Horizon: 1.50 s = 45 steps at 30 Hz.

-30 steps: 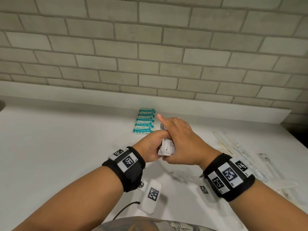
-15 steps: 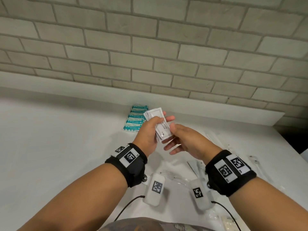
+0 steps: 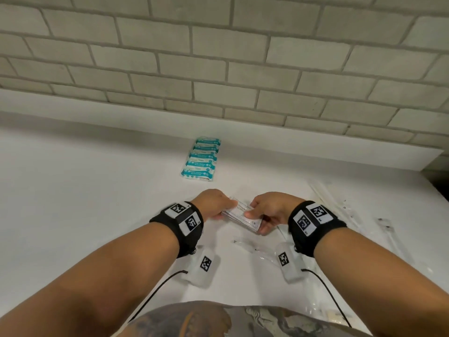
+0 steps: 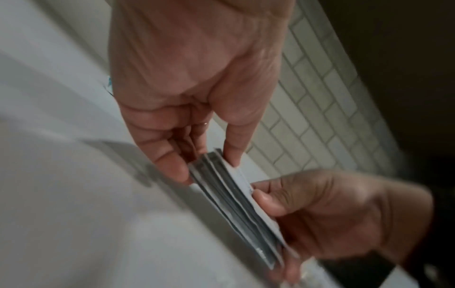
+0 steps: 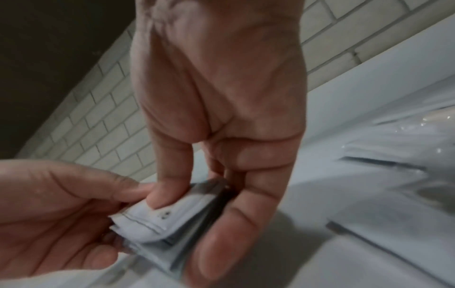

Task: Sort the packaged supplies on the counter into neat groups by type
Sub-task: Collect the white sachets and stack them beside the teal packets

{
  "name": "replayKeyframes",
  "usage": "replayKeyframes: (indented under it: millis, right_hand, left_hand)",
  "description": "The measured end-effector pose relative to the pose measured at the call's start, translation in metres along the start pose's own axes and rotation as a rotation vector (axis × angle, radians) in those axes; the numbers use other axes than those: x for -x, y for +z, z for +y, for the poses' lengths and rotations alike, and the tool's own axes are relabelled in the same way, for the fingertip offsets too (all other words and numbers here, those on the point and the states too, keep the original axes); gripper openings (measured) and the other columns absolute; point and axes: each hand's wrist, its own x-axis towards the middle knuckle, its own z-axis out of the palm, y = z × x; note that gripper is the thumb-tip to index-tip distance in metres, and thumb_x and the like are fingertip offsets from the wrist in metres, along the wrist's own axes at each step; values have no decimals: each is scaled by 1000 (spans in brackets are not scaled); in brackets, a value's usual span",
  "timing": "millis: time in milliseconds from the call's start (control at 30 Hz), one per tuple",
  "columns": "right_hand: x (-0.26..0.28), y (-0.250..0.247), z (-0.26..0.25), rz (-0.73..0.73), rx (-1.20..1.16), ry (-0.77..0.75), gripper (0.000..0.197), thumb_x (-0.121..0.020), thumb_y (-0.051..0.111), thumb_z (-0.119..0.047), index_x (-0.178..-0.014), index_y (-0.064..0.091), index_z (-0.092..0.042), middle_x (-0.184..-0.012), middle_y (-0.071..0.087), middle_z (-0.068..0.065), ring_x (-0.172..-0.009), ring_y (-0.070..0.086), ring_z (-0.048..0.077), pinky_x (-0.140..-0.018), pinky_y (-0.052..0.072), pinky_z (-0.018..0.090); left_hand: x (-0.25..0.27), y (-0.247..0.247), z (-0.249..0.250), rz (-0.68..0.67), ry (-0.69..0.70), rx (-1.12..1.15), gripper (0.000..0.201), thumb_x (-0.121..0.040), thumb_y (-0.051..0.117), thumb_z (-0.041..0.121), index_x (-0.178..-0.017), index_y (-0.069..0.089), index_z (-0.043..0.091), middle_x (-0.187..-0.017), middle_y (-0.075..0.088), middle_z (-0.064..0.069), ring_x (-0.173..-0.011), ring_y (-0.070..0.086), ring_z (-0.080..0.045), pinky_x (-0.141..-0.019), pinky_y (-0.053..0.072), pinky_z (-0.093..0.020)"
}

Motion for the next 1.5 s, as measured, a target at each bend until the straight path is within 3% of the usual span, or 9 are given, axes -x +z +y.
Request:
replayKeyframes:
  millis: [100,167,267,400,600,900,1100,1300,1500]
  right_hand:
    - [-16,3,-1,44,92,107,26,-86,71,-21,-89,62,3,-66,63,17,-50,60,24,-60,58,37]
    - [-18,3,-2,104,116,150,29,-81,77,-23,-84,59,0,-61,57,14,-44,52,24,-48,51,31]
    - [-18,1,3,135,138,149,37,-77,80,-29,-79,54,-2,-57,48,10,-43,46,24,-43,43,27]
    - [-11,-1,8,221,286,14,41,-83,71,-42,-84,55,-4,-60,60,12,-54,58,28,-59,57,41]
    - [9,10,7,257,753,-119,73,-65,81,-44,-122,43,-20,-111,44,-1,-89,55,18,-71,46,29]
    - [-4,14,10,360,875,-158,56,-71,76,-35,-117,48,-19,-104,42,0,-83,57,18,-67,46,28]
    - [-13,6,9,403,861,-169,62,-69,78,-36,-120,46,-19,-106,45,0,-86,58,19,-71,48,29]
    - [-21,-10,2,486,880,-173,64,-69,79,-32,-115,37,-19,-100,40,1,-77,56,21,-60,46,29]
    - [-48,-41,-16,538,909,-155,60,-71,79,-34,-116,42,-16,-108,49,4,-82,55,21,-65,43,30]
  left_hand:
    - [-6,2,0,58,-2,-363,36,-88,59,37,-64,51,10,-61,50,-4,-61,50,-22,-63,39,-27]
    - [-7,0,0,125,73,-430,22,-85,64,32,-83,55,12,-78,55,-2,-76,54,-21,-70,41,-27]
    - [-5,-1,2,185,230,-416,27,-84,69,24,-105,54,16,-109,57,-2,-96,58,-20,-81,44,-27]
    - [2,-3,4,36,410,-508,35,-78,74,31,-104,52,23,-121,55,5,-105,53,-14,-91,44,-29]
    - [0,0,1,-48,426,-718,45,-72,78,26,-105,49,19,-113,55,3,-92,50,-14,-76,39,-25]
    - [-8,-2,4,-40,469,-780,40,-74,75,27,-102,48,18,-109,58,-2,-91,52,-17,-76,41,-26]
    - [-20,-4,11,-37,475,-802,39,-73,75,27,-100,48,17,-106,59,-3,-94,55,-20,-78,45,-30]
    - [-41,-7,20,15,461,-823,36,-74,72,27,-92,42,21,-104,58,-4,-94,56,-21,-76,44,-29]
    - [-76,-18,34,81,421,-833,40,-77,70,28,-109,49,15,-108,56,-6,-100,56,-24,-83,50,-37]
